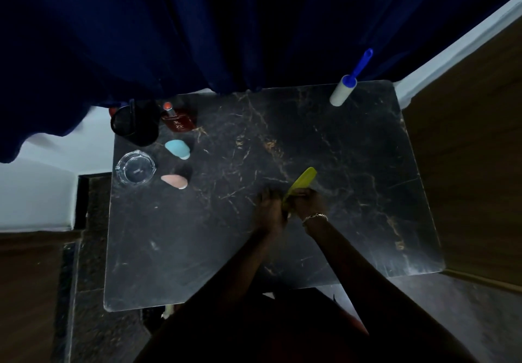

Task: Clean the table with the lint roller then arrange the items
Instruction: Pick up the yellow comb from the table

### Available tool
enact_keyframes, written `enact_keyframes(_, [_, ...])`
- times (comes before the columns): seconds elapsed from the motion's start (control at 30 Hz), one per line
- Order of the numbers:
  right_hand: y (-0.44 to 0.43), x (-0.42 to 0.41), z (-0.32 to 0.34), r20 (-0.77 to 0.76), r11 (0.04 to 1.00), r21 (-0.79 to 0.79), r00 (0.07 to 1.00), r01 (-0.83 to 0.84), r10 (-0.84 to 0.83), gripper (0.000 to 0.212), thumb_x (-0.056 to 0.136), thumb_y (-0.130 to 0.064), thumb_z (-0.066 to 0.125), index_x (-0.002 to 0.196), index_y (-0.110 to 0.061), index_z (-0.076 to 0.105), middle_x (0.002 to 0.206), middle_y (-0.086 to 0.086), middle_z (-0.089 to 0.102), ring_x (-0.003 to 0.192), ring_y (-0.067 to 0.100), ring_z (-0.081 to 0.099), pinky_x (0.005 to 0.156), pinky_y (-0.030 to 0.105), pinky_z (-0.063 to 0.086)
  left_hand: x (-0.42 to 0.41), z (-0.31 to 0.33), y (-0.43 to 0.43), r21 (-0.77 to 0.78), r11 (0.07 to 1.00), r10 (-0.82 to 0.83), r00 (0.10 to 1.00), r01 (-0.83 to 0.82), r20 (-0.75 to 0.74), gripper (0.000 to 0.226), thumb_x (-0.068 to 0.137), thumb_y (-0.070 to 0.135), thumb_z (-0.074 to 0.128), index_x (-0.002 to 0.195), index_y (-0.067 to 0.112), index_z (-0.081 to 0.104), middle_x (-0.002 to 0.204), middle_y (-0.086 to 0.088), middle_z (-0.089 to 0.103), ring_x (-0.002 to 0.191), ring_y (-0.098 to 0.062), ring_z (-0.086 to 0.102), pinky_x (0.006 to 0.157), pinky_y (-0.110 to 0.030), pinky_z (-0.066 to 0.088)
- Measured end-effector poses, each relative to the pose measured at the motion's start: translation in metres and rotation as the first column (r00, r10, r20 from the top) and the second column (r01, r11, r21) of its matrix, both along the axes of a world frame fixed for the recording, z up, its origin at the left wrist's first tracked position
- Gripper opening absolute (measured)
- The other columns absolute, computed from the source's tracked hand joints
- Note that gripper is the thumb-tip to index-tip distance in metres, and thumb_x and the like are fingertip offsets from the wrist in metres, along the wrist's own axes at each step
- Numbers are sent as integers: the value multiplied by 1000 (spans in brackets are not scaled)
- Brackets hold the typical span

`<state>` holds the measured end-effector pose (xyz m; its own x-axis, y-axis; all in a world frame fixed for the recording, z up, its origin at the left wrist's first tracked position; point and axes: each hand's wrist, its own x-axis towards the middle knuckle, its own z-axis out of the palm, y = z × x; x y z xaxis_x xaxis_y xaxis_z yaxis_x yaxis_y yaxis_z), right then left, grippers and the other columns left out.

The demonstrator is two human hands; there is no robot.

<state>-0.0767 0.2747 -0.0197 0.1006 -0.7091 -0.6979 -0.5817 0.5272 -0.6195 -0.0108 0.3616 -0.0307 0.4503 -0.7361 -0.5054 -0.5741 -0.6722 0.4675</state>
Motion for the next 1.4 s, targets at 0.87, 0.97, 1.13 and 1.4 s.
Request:
enact_keyframes(0.87, [-10, -21, 7, 251, 851, 484, 899, 205, -360, 39, 106, -30, 37, 122, 1, 54, 140, 28, 51, 77, 21, 60, 68, 29, 49, 19, 12, 21, -189, 881, 351, 867, -434, -353, 17, 84, -2, 69, 81, 12, 60, 78, -5, 61, 76, -18, 56, 66, -24, 40])
enact_keyframes(0.97, [-10, -34, 16, 253, 813, 565, 908, 141, -334, 51, 99, -46, 46, 102, 1, 63, 95, 21, 71, 71, 23, 66, 63, 29, 55, 24, 21, 34, -356, 847, 288, 903, -395, -318, 16, 84, -5, 67, 78, 9, 61, 80, 0, 59, 76, -15, 54, 70, -28, 44])
enact_keyframes(1.13, [-8, -37, 40, 403, 832, 514, 915, -209, -20, 24, 89, -22, 68, 85, -1, 77, 75, 13, 75, 59, 19, 71, 51, 24, 56, 33, 30, 51, -578, 778, 186, 969, -245, -161, 23, 80, -14, 63, 90, 6, 70, 104, -9, 56, 99, -26, 55, 87, -32, 49])
enact_keyframes(1.4, [7, -17, 46, 464, 910, 297, 877, -290, 128, 15, 83, 0, 71, 93, -11, 74, 87, 8, 78, 77, 17, 74, 64, 27, 59, 34, 40, 64, -488, 681, 439, 838, -546, -325, 35, 91, 4, 58, 117, 26, 62, 104, 17, 65, 96, -2, 65, 85, -17, 52])
